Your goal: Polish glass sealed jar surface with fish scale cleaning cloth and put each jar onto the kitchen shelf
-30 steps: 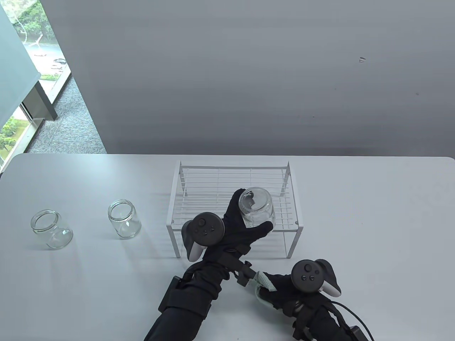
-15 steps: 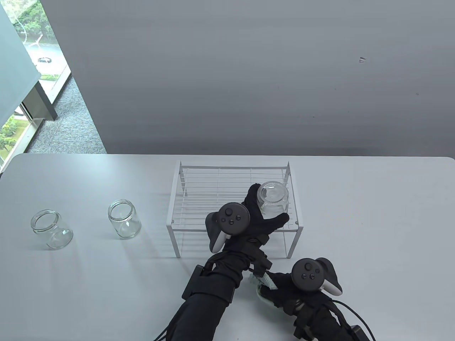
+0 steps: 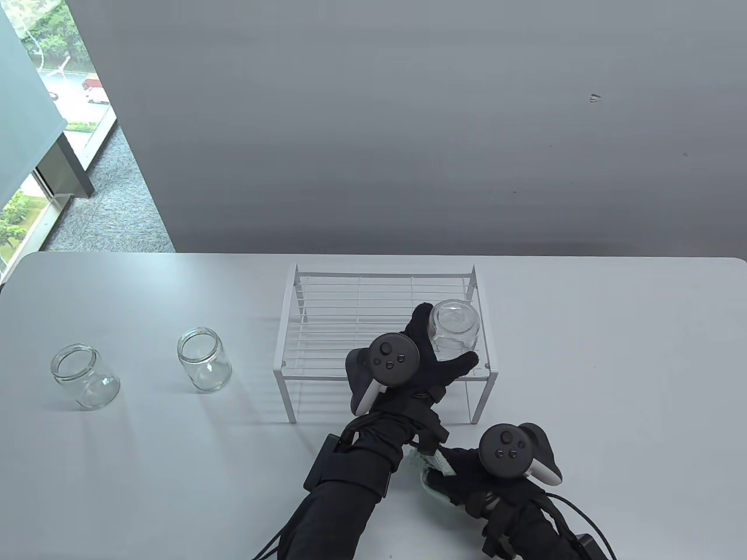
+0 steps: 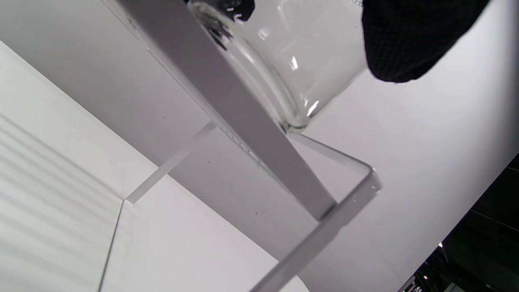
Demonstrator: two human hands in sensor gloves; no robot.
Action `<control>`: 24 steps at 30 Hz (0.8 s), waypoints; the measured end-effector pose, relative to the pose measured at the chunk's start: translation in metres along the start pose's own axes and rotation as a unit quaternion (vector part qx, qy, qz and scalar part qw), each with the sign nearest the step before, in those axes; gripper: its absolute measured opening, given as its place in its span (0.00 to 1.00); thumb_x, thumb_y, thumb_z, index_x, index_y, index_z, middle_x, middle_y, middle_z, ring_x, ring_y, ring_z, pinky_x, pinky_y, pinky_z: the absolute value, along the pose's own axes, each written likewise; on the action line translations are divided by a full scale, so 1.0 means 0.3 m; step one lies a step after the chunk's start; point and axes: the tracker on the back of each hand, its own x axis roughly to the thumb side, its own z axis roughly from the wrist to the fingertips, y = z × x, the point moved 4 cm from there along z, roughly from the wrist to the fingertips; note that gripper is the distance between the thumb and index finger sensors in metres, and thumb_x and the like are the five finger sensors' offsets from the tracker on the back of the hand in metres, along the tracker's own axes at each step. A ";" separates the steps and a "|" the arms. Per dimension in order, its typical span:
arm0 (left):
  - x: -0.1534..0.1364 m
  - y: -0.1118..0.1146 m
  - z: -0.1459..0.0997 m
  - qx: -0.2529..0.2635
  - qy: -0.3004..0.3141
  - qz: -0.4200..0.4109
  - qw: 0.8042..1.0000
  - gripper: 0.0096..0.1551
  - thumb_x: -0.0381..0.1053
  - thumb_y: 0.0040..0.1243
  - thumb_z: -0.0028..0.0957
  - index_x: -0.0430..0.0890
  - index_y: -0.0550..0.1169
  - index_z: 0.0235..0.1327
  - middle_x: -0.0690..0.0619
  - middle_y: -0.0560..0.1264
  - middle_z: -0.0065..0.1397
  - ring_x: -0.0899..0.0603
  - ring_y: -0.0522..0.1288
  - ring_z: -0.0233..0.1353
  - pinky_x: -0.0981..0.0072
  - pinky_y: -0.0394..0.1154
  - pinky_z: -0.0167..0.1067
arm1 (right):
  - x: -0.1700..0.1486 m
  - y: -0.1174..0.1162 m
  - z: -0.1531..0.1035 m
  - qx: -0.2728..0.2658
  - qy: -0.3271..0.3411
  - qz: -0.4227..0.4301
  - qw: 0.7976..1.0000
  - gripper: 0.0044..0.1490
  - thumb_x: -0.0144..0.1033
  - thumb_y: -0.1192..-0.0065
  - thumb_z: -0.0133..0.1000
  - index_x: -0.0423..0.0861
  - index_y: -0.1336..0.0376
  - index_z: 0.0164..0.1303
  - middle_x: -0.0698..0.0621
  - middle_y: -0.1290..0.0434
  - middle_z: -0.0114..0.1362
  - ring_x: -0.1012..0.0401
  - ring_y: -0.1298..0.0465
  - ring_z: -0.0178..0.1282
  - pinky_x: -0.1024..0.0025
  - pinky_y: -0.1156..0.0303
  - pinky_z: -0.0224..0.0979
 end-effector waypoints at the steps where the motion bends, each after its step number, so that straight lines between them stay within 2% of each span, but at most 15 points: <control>1: 0.000 0.001 0.000 0.000 0.000 0.000 1.000 0.67 0.73 0.68 0.46 0.35 0.48 0.78 0.34 0.61 0.79 0.26 0.70 0.74 0.28 0.61 0.64 | 0.000 0.000 0.000 0.000 0.000 0.000 1.000 0.37 0.36 0.40 0.58 0.23 0.39 0.68 0.22 0.29 0.60 0.33 0.22 0.51 0.34 0.35 0.56; 12: 0.000 0.000 -0.005 -0.001 0.006 -0.006 1.000 0.68 0.72 0.68 0.46 0.34 0.48 0.77 0.32 0.60 0.79 0.25 0.69 0.74 0.26 0.60 0.64 | 0.000 -0.004 -0.001 0.006 -0.002 0.003 1.000 0.37 0.36 0.40 0.58 0.23 0.38 0.68 0.22 0.29 0.60 0.32 0.23 0.51 0.34 0.35 0.56; 16: -0.002 -0.005 -0.015 0.003 0.020 -0.014 1.000 0.68 0.72 0.68 0.47 0.33 0.48 0.77 0.29 0.59 0.78 0.20 0.65 0.73 0.23 0.57 0.62 | 0.000 -0.004 0.000 0.006 -0.001 0.003 1.000 0.38 0.36 0.39 0.58 0.23 0.39 0.68 0.22 0.29 0.60 0.32 0.23 0.51 0.34 0.35 0.56; 24: -0.002 -0.087 -0.063 0.020 0.051 -0.019 0.998 0.69 0.72 0.68 0.45 0.32 0.47 0.77 0.28 0.58 0.78 0.20 0.65 0.73 0.23 0.55 0.64 | 0.001 -0.005 -0.001 0.008 -0.001 0.004 1.000 0.38 0.36 0.39 0.58 0.23 0.39 0.69 0.22 0.30 0.60 0.32 0.23 0.51 0.34 0.35 0.57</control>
